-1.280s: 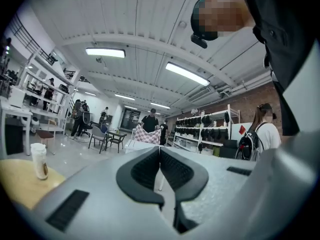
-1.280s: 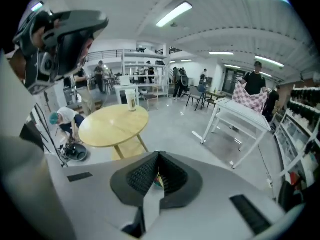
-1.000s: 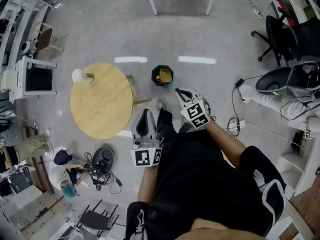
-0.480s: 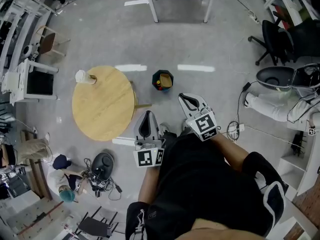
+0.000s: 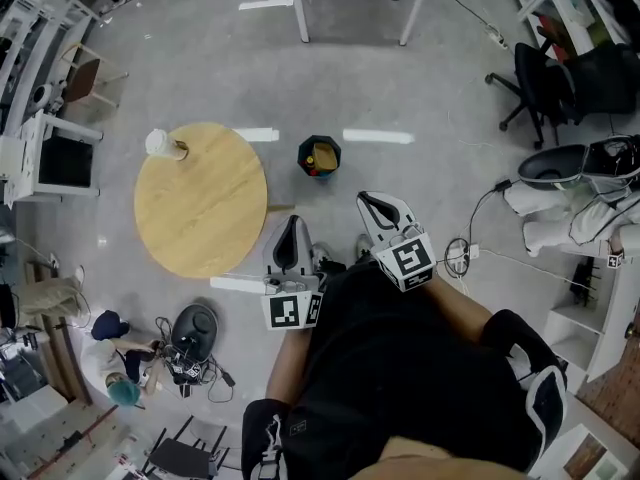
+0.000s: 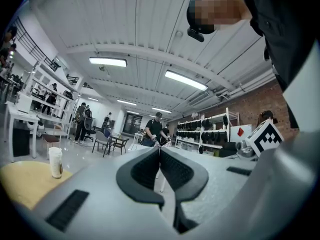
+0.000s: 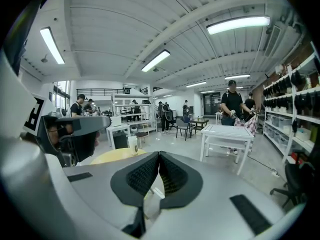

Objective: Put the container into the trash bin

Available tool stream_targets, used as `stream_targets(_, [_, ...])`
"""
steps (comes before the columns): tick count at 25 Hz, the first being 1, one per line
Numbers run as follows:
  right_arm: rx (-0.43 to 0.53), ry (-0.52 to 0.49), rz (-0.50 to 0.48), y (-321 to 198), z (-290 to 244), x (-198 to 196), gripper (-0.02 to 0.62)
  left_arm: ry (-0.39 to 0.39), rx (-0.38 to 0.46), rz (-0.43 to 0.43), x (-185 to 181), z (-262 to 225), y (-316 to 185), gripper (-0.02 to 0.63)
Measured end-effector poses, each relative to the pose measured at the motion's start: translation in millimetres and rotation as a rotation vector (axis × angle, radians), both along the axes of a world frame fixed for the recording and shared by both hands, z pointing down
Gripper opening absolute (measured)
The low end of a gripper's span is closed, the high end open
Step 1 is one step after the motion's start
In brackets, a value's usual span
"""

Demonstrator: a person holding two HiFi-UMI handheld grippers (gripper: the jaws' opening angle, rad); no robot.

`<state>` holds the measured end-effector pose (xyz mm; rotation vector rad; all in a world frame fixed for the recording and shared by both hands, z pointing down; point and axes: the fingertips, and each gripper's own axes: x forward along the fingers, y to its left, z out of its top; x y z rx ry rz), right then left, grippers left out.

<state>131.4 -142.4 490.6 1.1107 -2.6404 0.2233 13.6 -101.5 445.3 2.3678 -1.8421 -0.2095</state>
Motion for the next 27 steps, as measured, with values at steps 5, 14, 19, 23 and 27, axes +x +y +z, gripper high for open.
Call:
stream_targets(5, [0.011, 0.014, -0.006, 10, -1, -11, 0.026, 0.016, -0.001, 0.021, -4, 2, 7, 0.009])
stream_targets(14, [0.015, 0.025, -0.010, 16, -2, -28, 0.026, 0.029, -0.005, 0.027, -19, 4, 12, 0.011])
stream_targets(19, [0.016, 0.032, -0.007, 17, 0, -33, 0.026, 0.032, -0.001, 0.034, -25, 4, 13, 0.009])
stream_targets(23, [0.023, 0.031, -0.005, 19, -4, -36, 0.026, 0.033, 0.002, 0.036, -27, 1, 16, 0.009])
stream_targets(27, [0.020, 0.031, -0.002, 19, -3, -41, 0.026, 0.035, 0.003, 0.038, -32, 1, 15, 0.011])
